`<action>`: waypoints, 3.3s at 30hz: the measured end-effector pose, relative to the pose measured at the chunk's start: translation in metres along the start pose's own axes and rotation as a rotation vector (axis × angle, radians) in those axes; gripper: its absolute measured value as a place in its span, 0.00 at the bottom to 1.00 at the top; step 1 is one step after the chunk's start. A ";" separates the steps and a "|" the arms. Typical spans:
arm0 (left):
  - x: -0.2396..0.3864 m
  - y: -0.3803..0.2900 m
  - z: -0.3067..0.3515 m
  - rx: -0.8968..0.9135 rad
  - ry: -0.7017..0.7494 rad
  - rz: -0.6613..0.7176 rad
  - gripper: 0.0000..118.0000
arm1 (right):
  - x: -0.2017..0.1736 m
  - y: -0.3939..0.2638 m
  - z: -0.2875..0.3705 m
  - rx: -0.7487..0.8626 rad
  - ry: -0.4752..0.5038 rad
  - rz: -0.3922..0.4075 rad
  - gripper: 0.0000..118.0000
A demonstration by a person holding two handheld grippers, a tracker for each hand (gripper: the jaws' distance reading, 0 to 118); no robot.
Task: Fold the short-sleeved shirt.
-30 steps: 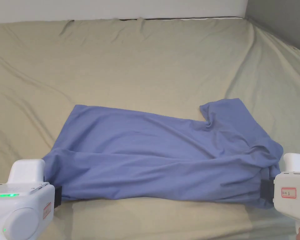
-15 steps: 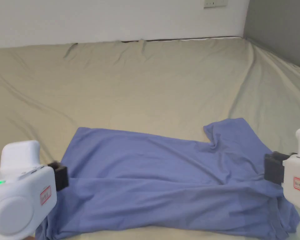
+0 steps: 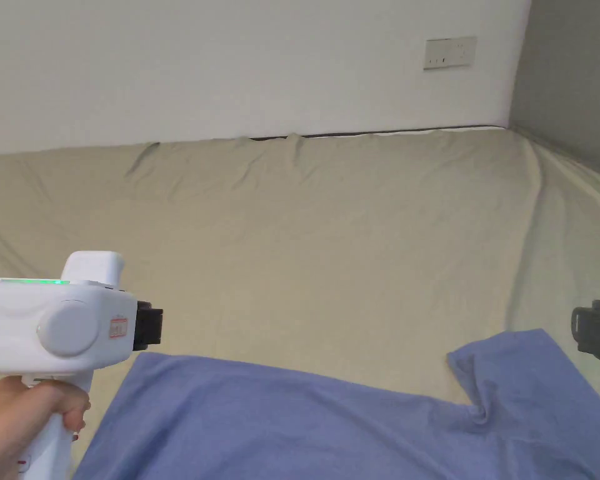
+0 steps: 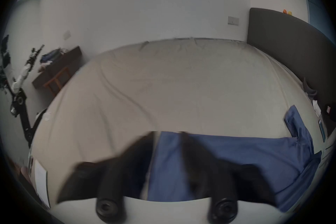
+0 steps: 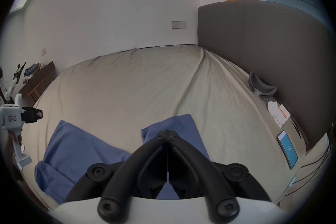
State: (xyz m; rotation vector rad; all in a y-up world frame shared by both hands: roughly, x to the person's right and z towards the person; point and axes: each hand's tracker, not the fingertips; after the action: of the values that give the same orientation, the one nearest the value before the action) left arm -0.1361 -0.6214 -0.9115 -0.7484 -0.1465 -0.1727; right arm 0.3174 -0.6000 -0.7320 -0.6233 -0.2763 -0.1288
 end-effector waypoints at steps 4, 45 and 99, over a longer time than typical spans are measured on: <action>0.021 0.003 -0.054 -0.126 0.013 -0.109 1.00 | 0.000 0.000 -0.023 -0.030 -0.010 0.032 0.03; 0.041 -0.017 -0.091 -0.195 0.068 -0.143 0.06 | -0.003 -0.016 -0.149 -0.368 -0.095 0.159 0.03; 0.032 -0.159 0.243 0.118 0.047 0.098 0.00 | -0.095 -0.119 0.172 0.060 0.026 0.171 0.05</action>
State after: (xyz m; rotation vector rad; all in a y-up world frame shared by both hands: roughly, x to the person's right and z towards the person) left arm -0.1555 -0.5727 -0.6243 -0.6323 -0.0747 -0.0870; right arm 0.1652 -0.5907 -0.5595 -0.5825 -0.1996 0.0359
